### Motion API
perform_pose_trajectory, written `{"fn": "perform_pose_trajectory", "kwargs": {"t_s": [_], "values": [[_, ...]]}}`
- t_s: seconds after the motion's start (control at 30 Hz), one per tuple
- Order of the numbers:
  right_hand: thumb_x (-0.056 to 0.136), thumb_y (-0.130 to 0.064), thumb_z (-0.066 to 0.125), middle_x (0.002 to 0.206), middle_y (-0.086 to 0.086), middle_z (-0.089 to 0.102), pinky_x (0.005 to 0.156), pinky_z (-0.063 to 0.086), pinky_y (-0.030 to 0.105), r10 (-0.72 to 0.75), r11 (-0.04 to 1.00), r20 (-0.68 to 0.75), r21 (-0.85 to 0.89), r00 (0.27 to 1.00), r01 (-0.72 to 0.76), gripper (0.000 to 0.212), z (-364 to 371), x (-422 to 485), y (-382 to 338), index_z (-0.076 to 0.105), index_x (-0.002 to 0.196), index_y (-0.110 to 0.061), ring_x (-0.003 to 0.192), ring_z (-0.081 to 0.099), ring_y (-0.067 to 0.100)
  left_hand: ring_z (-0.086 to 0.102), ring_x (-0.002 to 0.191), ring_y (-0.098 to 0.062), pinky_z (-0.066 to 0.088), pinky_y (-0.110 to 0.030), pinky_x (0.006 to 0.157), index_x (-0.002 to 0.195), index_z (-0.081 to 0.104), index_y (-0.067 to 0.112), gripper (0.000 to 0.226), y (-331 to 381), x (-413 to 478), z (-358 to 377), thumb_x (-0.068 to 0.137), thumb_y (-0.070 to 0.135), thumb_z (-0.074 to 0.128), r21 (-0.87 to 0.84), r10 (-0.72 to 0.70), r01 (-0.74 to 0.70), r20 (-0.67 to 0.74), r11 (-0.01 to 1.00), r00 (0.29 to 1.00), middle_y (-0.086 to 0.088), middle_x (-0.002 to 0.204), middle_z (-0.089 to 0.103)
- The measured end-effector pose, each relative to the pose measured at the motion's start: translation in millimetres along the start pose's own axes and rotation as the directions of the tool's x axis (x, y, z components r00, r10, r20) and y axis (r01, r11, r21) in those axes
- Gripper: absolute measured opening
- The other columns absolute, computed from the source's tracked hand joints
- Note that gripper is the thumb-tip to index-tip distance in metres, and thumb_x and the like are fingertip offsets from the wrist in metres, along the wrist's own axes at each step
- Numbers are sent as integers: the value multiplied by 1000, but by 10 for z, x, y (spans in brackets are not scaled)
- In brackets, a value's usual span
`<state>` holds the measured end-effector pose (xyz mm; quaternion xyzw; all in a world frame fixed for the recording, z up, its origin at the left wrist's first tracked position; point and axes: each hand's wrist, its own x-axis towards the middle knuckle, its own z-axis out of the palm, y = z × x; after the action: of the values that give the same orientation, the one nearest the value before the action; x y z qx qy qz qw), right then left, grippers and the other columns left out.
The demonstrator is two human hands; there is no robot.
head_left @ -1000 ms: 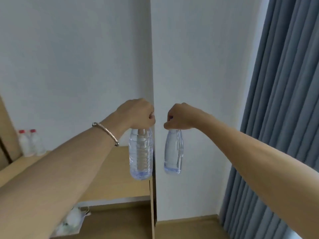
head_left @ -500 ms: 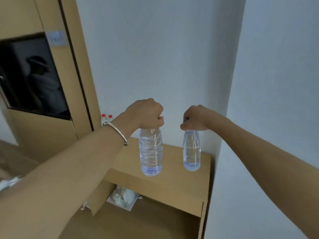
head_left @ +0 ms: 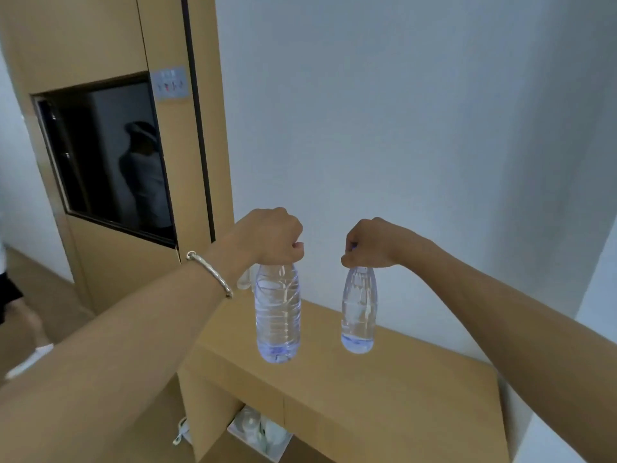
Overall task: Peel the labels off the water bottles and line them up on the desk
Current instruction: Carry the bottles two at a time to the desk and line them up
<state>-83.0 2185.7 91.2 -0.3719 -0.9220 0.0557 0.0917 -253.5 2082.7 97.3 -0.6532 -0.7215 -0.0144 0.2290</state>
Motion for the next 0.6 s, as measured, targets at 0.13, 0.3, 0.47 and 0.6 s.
{"fn": "perform_pose_trajectory", "kwargs": {"t_s": [0.13, 0.3, 0.47, 0.6], "values": [[77, -33, 60, 88, 0, 68, 70, 52, 30, 43, 999, -28, 5, 999, -43, 16, 73, 652, -95, 68, 80, -20, 85, 64, 19, 47, 64, -21, 32, -26, 52, 74, 52, 10, 24, -473, 330, 309, 90, 28, 45, 12, 29, -29, 0, 999, 1000, -2, 70, 50], [78, -30, 60, 91, -1, 67, 71, 52, 30, 74, 997, 19, -8, 997, -74, 9, 425, 1283, -198, 65, 80, -22, 89, 64, 19, 60, 80, -24, 38, -28, 61, 80, 53, 13, 23, -941, 605, 757, 91, 31, 46, -21, 37, -36, 11, 999, 999, -3, 80, 58], [78, -29, 60, 91, -1, 68, 69, 50, 29, 81, 997, 73, -1, 994, -81, 13, 715, 1841, -222, 67, 83, -20, 90, 64, 19, 59, 86, -22, 40, -29, 63, 82, 52, 15, 21, -1309, 889, 1194, 91, 33, 48, -73, -9, 10, 25, 997, 1000, -2, 89, 61], [79, -30, 61, 88, 0, 69, 67, 49, 28, 75, 997, 114, 21, 991, -78, 15, 951, 2320, -182, 69, 84, -18, 87, 65, 19, 58, 83, -22, 39, -29, 62, 79, 46, 17, 25, -1545, 1144, 1560, 92, 37, 49, -123, -36, 41, 43, 992, 998, -2, 89, 59]]}}
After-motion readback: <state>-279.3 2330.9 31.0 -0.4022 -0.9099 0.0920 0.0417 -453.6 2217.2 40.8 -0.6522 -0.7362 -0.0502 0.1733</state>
